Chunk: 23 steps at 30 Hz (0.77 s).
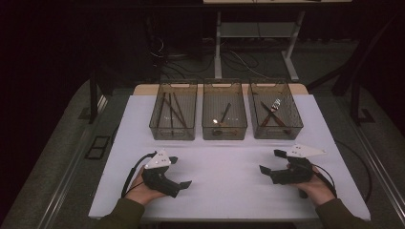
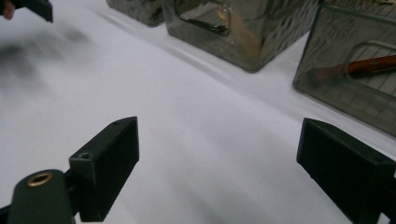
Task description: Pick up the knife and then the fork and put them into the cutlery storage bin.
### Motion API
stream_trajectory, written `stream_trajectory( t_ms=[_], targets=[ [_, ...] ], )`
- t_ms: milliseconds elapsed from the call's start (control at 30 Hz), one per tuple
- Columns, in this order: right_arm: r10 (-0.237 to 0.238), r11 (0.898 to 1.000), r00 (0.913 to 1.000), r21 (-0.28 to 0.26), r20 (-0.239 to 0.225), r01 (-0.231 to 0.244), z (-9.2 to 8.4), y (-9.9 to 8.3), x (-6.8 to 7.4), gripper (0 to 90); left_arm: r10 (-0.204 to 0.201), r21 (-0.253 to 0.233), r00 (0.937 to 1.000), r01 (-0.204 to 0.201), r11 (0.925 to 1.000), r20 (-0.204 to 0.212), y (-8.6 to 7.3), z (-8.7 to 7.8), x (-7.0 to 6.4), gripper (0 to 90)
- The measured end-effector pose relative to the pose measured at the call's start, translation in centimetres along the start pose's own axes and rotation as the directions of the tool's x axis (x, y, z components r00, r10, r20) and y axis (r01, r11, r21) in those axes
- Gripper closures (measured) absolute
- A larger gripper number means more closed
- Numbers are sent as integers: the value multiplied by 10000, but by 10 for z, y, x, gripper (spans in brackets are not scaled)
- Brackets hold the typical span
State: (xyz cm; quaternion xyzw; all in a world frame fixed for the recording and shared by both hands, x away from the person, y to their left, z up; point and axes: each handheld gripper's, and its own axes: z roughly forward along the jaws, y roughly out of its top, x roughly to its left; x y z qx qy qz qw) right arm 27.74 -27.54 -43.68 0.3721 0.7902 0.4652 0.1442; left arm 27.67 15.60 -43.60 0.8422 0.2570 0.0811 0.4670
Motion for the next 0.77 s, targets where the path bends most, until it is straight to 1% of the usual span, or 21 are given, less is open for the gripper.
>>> stream_trajectory(
  t_ms=[167, 300, 367, 400, 500, 767],
  targets=[
    [-105, 9998, 9998, 172, -176, 108, -6, -9, 5, 129, 9, -56, 10000, -9, 10000, 52, 0, -1, 0, 1],
    [-49, 10000, 9998, 46, -168, 50, -12, -13, 3, 129, -18, -75, 9999, 19, 10000, 103, 0, -1, -1, 1],
    [-92, 9999, 9999, 47, -123, 93, -14, -15, 1, 129, -10, -86, 9999, 11, 10000, 122, 0, -1, -2, 1],
    [-155, 9999, 9999, 60, -54, 156, -14, -16, -1, 129, 3, -92, 9999, -2, 10000, 124, 0, -1, -2, 1],
    [-35, 9999, 10000, 109, -17, 35, -15, -17, -3, 129, -9, -79, 9999, 10, 10000, 126, 0, -1, -2, 1],
    [-211, 9996, 9998, 159, -41, 212, -14, -18, -4, 129, 8, -68, 9999, -7, 10000, 117, 0, -1, -2, 1]
  ],
)
